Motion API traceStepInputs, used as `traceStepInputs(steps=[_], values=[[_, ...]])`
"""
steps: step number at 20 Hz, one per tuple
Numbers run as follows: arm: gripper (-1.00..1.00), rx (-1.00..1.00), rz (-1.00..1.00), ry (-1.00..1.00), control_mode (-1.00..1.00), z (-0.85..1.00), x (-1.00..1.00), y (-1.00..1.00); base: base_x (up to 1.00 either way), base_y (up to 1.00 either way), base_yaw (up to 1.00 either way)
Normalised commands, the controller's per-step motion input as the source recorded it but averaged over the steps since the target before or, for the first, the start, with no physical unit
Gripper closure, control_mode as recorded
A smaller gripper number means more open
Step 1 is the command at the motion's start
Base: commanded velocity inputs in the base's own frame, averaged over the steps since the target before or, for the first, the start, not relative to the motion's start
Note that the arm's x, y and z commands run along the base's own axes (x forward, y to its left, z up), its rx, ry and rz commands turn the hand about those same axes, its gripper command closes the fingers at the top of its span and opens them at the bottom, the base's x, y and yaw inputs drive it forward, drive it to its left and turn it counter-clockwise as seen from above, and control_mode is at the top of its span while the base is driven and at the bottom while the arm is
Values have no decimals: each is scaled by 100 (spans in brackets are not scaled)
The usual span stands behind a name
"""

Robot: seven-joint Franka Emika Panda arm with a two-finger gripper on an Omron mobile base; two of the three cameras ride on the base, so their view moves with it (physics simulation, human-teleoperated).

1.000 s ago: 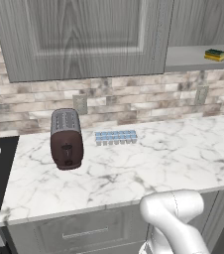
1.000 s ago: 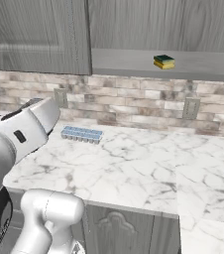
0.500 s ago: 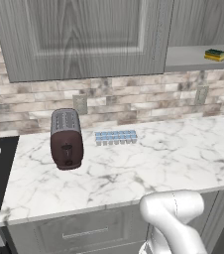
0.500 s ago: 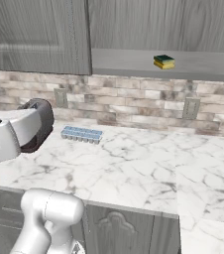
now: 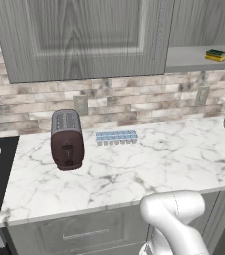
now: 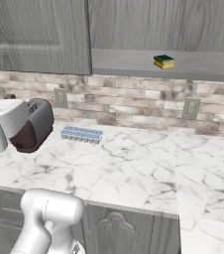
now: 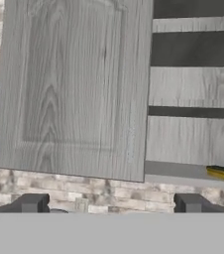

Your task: Pick the spray and sponge from the cabinet and place them on the counter.

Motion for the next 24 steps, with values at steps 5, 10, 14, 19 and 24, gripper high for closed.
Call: traceStepInputs(steps=[5, 10, 14, 19, 24], values=[[-100, 0, 0, -5, -100, 14, 0, 0, 0, 0, 0], [-100, 0, -4, 0, -100, 0, 17, 2, 0, 0, 0], [-100, 0, -13, 0, -100, 0, 17, 16, 0, 0, 0], [-100, 0, -14, 0, -100, 0, 25, 23, 0, 0, 0], [-100, 2, -1, 0, -100, 5, 25, 0, 0, 0, 0]])
